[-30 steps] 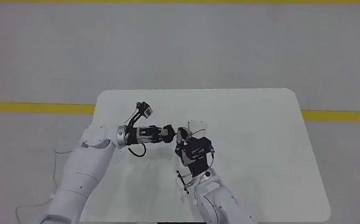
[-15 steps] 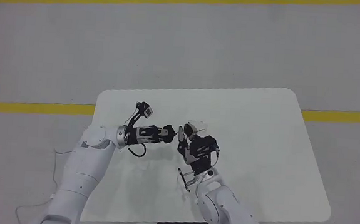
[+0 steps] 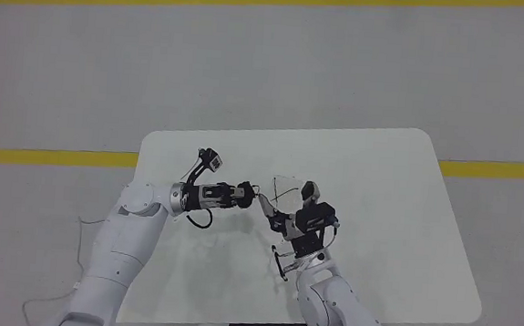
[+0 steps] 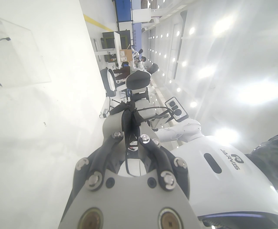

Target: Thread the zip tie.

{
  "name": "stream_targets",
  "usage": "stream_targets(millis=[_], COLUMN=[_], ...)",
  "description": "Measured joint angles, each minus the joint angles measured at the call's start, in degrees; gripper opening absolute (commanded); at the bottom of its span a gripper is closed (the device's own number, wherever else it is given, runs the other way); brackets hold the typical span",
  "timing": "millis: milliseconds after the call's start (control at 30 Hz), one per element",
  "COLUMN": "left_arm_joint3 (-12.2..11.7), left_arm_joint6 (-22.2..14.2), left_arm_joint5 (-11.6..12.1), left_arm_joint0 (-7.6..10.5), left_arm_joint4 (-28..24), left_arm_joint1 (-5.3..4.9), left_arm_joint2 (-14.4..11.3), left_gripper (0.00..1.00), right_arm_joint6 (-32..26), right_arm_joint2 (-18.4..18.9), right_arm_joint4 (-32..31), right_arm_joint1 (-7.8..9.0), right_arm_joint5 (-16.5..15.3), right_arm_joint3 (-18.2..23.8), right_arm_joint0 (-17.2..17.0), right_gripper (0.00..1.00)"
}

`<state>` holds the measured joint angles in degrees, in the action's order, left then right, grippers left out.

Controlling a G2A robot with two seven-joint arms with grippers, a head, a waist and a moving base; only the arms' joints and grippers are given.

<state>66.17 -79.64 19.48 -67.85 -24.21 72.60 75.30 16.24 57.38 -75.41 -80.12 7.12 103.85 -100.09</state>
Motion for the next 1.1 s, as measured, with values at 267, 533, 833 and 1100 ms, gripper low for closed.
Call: stream_targets(millis=[267,533,833,1100], left_arm_joint3=[0.1,-2.7,-4.54,-4.25], left_arm_joint6=[1.18,0.0,0.0,0.76], left_arm_joint5=[-2.54,-6.97,-5.85,-6.26], left_arm_joint0=[-0.82,-0.38,1.65,1.44], left_arm_joint4=[-3.59,-16.55,-24.98,-25.09], left_arm_joint1=[-0.22,-1.76,-3.99,-3.94], left_arm_joint2=[-0.35,-2.75,-8.74,-8.84], left_gripper=[0.0,0.0,0.0,0.0], right_arm_joint6=[-2.14,-16.0,-34.36,-33.94], right_arm_joint2=[0.36,4.26,4.75,4.47], right_arm_joint4=[2.31,24.37,56.28,54.94], right_arm_joint1=[0.05,0.9,1.31,1.18], right_arm_joint5=[-2.02,-20.19,-26.59,-26.42], right_arm_joint3=[-0.65,-3.75,-6.85,-7.12], right_arm_joint0=[0.5,1.96,6.09,5.85], right_gripper=[1.0,1.0,1.0,1.0])
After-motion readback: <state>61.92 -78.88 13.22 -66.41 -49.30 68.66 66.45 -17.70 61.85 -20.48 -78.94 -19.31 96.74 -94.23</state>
